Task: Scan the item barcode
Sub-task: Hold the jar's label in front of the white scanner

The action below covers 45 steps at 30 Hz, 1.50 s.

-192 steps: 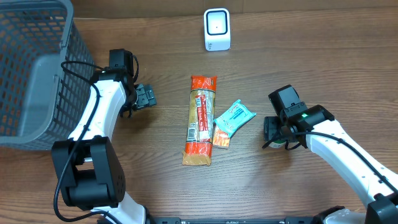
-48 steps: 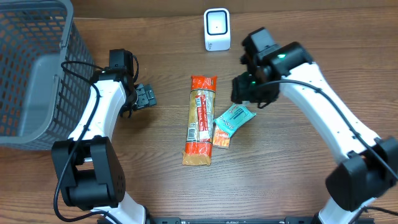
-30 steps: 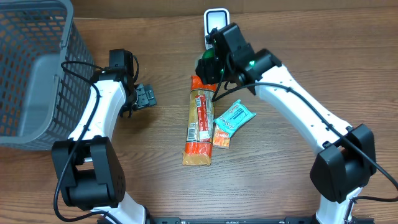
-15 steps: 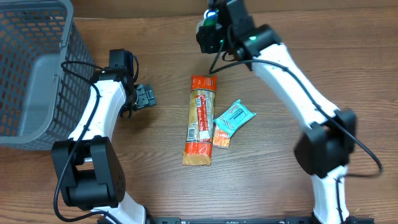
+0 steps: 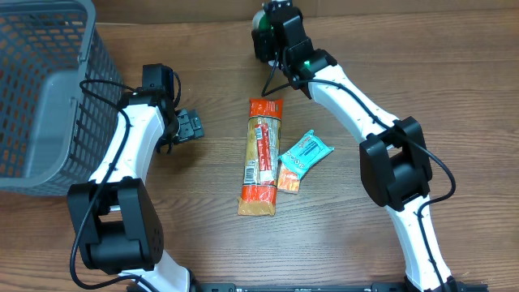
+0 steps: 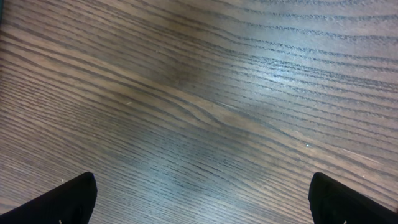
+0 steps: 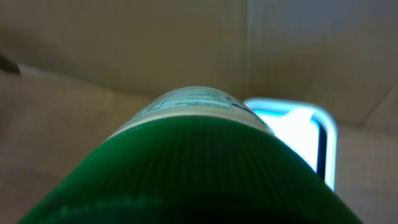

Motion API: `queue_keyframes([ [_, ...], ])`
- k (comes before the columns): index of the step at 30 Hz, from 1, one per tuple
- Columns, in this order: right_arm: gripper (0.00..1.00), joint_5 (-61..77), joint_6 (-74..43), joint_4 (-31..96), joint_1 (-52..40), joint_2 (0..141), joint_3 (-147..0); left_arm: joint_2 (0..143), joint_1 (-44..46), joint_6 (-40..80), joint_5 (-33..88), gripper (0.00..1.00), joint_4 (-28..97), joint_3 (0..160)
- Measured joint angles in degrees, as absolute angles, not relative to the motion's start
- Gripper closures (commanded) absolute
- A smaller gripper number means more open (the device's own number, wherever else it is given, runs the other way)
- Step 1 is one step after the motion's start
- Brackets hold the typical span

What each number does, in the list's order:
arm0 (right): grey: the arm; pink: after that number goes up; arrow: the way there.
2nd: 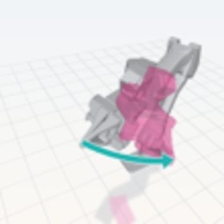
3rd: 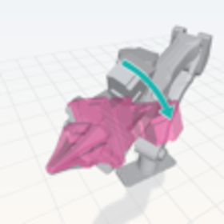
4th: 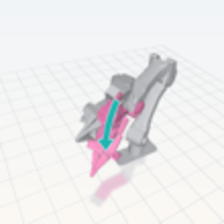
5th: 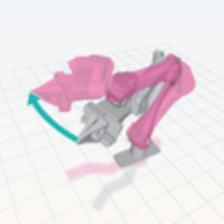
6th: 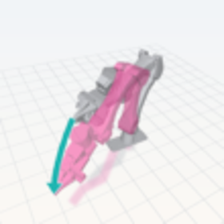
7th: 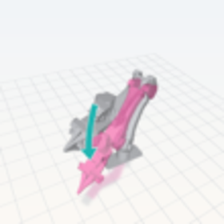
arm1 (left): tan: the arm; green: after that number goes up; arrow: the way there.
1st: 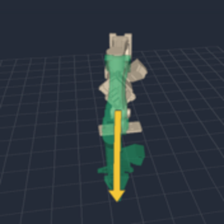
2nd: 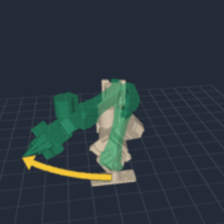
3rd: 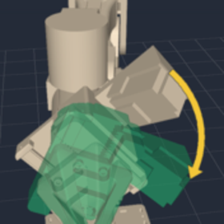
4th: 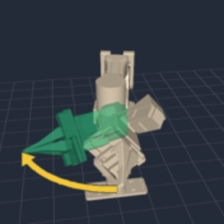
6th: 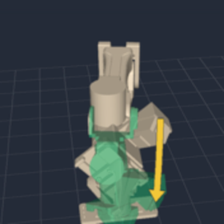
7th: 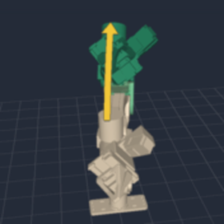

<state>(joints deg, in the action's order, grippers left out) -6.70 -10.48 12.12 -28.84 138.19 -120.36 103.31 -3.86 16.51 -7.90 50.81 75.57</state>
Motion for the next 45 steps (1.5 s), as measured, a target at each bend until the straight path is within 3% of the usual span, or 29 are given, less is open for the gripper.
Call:
queue_keyframes([
  [12,0.89,-9.7,-10.5,2.3,-27.7,138.8,-120.4,103.3,-3.9,16.5,-7.9,0.00,50.8,75.6],
  [28,0.87,-13.1,-12.9,-9.2,-25.8,149.6,-120.4,103.3,-3.9,16.5,-7.9,0.00,50.8,75.6],
  [39,0.80,-13.5,-13.5,-11.1,-25.1,150.0,-120.4,103.3,-3.9,16.5,-7.9,0.00,50.8,75.6],
  [45,0.86,-12.7,-13.5,-11.6,-25.2,150.6,-120.4,103.3,-3.9,16.5,-7.9,0.00,50.8,75.6],
])
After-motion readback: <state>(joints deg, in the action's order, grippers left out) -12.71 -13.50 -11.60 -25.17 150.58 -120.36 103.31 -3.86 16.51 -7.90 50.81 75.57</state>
